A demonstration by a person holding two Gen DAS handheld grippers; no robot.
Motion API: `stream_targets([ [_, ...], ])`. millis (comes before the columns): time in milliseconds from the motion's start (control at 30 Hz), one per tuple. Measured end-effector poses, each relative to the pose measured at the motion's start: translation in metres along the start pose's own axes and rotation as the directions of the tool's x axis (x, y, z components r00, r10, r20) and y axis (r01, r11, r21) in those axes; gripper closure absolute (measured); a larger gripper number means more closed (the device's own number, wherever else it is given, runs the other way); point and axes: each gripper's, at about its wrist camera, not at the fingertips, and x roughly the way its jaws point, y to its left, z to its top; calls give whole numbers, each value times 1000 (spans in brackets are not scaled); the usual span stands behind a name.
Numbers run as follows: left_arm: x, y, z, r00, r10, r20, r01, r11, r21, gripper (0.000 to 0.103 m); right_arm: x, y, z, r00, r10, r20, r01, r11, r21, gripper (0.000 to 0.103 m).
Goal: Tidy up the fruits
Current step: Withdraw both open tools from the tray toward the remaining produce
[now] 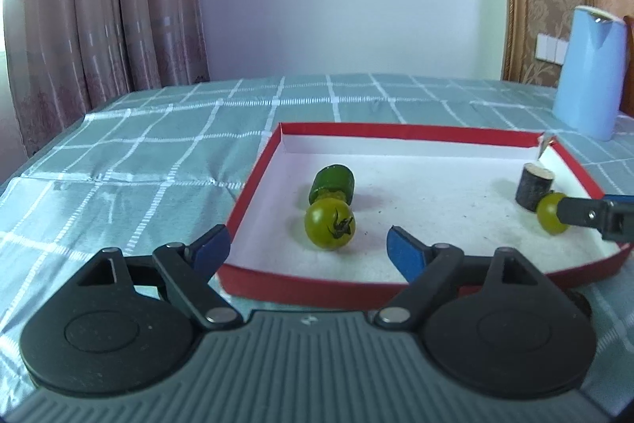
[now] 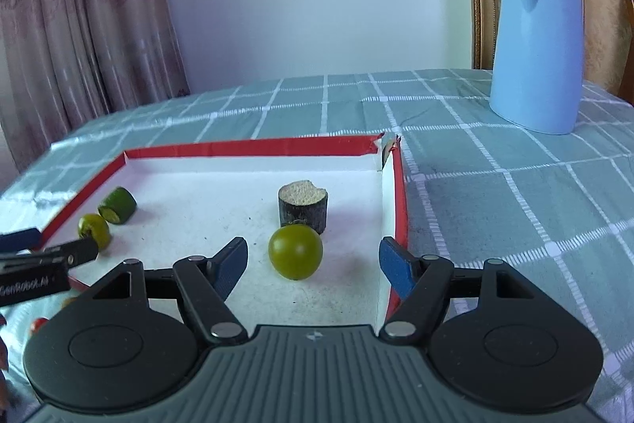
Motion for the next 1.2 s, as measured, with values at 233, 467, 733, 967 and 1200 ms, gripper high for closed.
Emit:
stream_targets([
  [233,-26,32,-14,999,8,36,-2,987,-161,4,-20,-1,-7,999,25,46,-26,1000,9,30],
  [467,-45,41,-36,1000,-20,12,22,983,-184,3,-46,1,-27,993,91,69,-90,996,-21,30],
  [733,-45,45,-38,996,-77,-35,69,979,-194,0,-78,15,-54,979,136,150,-109,979,-174,29],
  [967,-45,37,-39,998,-22,-65,17,997,-75,7,-81,25,-60,978,149,146,-112,966,-234,29],
  [1200,-41,28,-43,982,-137,-127,136,991,-17,10,-82,24,-60,979,147,143,-113,968,-224,29],
])
